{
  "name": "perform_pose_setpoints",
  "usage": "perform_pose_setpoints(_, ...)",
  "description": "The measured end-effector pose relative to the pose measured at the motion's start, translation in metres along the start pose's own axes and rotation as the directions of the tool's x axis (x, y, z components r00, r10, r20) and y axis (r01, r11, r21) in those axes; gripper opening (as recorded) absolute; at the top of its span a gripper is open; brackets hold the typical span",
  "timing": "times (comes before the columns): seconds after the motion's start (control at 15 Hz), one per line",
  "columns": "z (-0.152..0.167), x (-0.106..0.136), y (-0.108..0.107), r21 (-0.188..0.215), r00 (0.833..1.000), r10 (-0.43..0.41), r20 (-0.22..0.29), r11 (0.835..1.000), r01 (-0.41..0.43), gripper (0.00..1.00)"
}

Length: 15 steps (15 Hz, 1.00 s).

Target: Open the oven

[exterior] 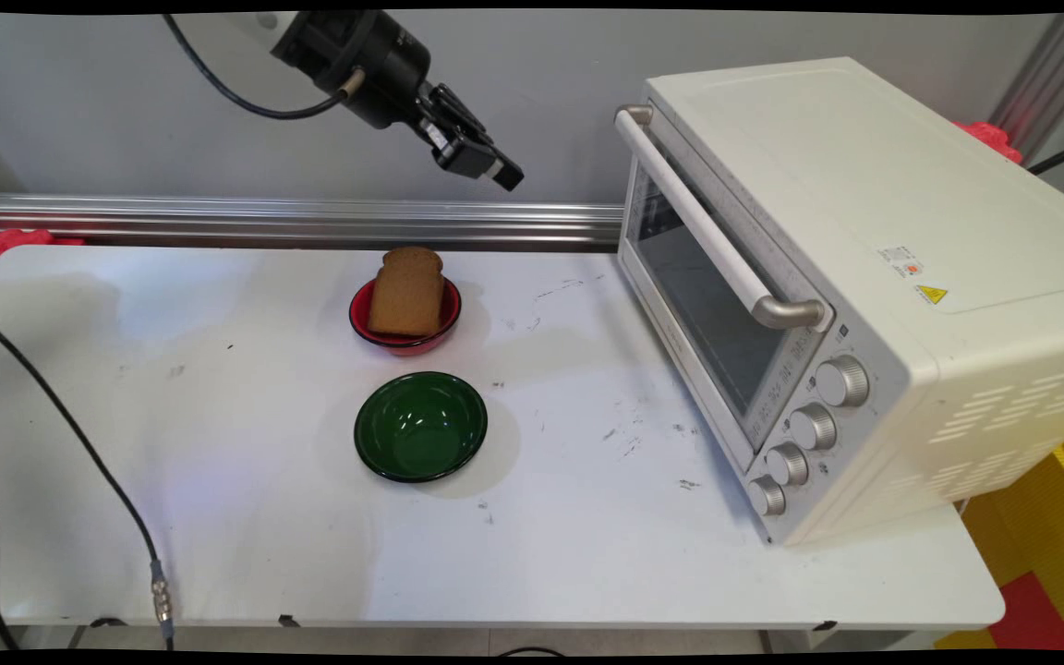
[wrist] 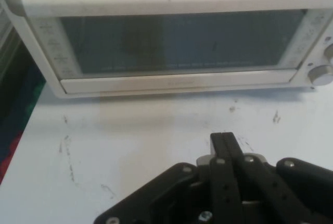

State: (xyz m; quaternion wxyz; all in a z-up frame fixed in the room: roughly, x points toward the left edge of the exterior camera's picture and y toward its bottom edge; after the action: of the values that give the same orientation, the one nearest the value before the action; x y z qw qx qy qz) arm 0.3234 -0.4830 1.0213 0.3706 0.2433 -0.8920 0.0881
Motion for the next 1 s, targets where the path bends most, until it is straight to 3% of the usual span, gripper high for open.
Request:
perform_pose_setpoints(0.4, 0.019, 0.031, -0.002, 0.004, 1.0, -0.003, -0.002, 1.0, 0.003, 0.0)
perform_pose_setpoints(1.0, 0.061, 0.089, 0.012, 0.004, 1.0, -0.016, -0.005, 1.0, 0.016, 0.0)
